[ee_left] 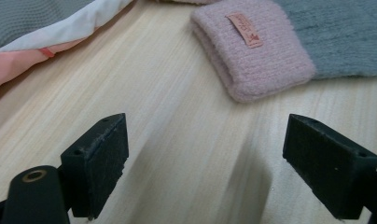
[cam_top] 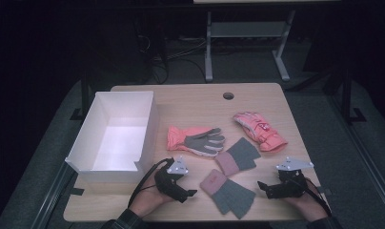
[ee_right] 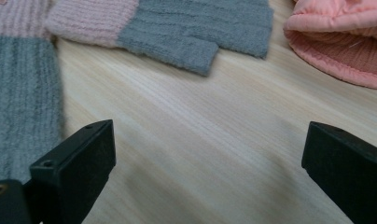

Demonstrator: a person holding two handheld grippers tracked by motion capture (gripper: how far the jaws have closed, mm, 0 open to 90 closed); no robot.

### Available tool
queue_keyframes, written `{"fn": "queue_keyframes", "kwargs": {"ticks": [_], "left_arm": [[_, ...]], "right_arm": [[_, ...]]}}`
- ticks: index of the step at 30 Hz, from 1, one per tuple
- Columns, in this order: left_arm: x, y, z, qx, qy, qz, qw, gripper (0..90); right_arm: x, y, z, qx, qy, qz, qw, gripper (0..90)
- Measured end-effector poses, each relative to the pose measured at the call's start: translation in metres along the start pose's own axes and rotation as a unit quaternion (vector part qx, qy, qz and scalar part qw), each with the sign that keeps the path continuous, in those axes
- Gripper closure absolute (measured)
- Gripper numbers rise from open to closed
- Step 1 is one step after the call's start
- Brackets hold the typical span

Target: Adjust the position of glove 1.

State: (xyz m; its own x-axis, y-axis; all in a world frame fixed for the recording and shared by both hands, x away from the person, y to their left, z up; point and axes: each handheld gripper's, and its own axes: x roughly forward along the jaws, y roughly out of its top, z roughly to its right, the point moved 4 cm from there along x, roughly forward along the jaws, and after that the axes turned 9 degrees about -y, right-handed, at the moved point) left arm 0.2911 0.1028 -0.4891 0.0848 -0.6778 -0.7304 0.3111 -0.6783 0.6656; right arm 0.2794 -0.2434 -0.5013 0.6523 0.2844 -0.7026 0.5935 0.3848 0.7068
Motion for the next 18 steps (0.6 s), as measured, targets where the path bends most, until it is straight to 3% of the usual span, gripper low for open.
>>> {"fn": "queue_keyframes", "kwargs": {"ticks": [11,13,18], "left_arm": [[-0.002,0.003,0.001,-0.015,-0.011,0.005,0.9998,23.6],[-0.002,0.002,0.002,-0.007,-0.010,-0.002,0.9999,25.5],[-0.001,0.002,0.004,-0.014,-0.012,0.008,0.9998,25.2]], "right_arm": [[-0.005,-0.001,0.001,0.002,0.006,0.004,1.0000,2.5],[-0.008,0.000,0.000,0.000,0.016,-0.002,0.9999,2.9],[-0.024,0.008,-0.008,0.005,0.030,0.019,0.9993,21.3]]}}
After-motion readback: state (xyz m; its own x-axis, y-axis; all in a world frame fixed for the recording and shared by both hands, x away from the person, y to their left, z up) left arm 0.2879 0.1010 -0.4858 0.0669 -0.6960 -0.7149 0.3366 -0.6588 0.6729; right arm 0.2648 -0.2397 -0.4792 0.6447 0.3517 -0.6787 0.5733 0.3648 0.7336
